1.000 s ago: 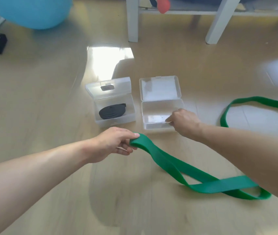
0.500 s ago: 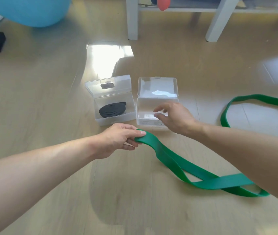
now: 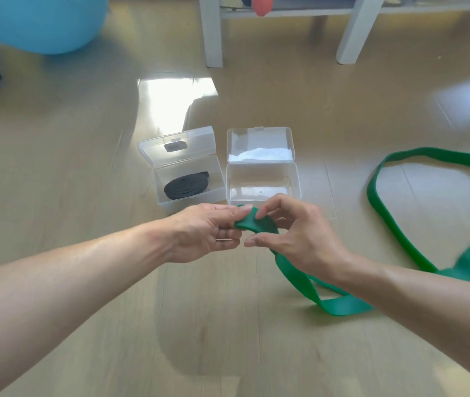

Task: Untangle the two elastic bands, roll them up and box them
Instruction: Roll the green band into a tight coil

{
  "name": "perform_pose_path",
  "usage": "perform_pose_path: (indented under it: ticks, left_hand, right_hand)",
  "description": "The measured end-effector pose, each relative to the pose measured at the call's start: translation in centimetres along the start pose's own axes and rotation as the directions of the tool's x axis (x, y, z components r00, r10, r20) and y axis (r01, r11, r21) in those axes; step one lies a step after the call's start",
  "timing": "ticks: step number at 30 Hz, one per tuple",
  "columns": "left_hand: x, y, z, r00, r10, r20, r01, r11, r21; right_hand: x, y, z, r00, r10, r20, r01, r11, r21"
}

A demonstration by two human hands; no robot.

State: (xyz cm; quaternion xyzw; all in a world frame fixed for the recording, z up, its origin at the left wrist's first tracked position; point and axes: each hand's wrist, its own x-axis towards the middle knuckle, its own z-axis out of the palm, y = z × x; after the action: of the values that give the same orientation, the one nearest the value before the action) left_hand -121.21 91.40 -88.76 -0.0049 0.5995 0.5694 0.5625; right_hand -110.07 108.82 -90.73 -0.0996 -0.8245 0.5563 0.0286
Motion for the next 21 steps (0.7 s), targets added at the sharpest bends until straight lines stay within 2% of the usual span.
perform_pose_path:
  ticks: [4,8,13,17,21]
  left_hand:
    - [-0.5,0.0,0.4,0.995,-0.026,0.095,0.045,0.976,-0.212]
    - [-0.7,0.4,1.3,0.970,0.029,0.240,0.066,0.924,-0.377]
    - [-1.1,0.8,3.1,0.946,0.117,0.304,0.034,0.893,-0.449]
    - [-1.3,0.5,3.8,0.950,0.113,0.290,0.034,0.887,-0.460]
    - [-1.6,0.8,3.6,0.990,0.115,0.076,-0.091,0.958,-0.272]
  right_hand:
    - [-0.3,-1.5,-0.3,0.996,-0.067,-0.064,0.073,0.993,0.090]
    - [-1.2,-3.0,-0.3,0.982,-0.076,-0.174,0.137,0.917,0.375]
    - [-1.8,-4.7,-0.4,0.965,-0.047,-0.259,0.193,0.796,0.574]
    - [-2.2,-4.9,-0.5,0.945,-0.124,-0.304,0.267,0.830,0.490]
    - [-2.0,-4.1,-1.3,0.919,-0.238,-0.315,0.287,0.950,0.120]
